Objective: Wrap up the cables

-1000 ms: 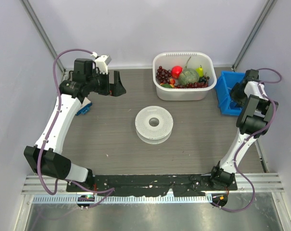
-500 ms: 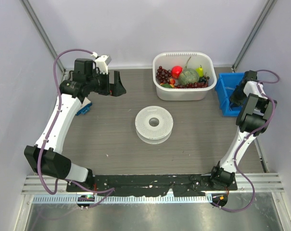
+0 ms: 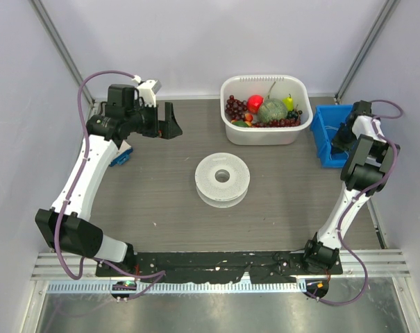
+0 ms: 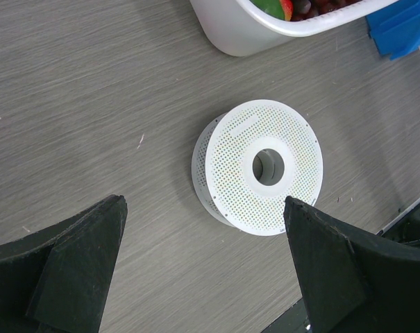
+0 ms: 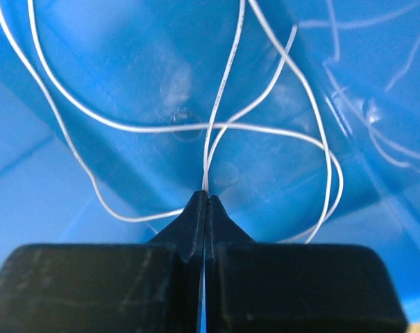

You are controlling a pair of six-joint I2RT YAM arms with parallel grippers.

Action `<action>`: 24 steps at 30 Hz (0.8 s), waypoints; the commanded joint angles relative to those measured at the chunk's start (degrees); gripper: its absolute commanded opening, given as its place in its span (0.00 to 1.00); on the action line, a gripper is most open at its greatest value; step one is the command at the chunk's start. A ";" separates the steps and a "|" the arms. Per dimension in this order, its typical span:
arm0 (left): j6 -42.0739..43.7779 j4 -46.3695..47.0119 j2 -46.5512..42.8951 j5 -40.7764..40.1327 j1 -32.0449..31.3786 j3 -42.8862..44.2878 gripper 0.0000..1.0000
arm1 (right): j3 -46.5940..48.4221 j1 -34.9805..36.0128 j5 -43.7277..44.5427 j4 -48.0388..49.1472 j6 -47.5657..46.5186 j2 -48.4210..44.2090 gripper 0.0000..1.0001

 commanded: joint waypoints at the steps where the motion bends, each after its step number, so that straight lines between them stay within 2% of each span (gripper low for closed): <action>1: -0.42 1.74 -0.58 1.22 0.29 2.04 1.00 | 1.64 0.31 -1.86 -3.50 -1.70 -5.83 0.01; 16: -0.50 2.00 -0.67 1.39 0.21 1.69 1.00 | 2.61 -0.48 -1.15 -2.62 -2.32 -7.86 0.01; 24: -0.42 1.74 -0.85 1.39 0.21 2.04 1.00 | 4.11 -1.36 -6.77 -1.04 -3.20 -13.92 0.01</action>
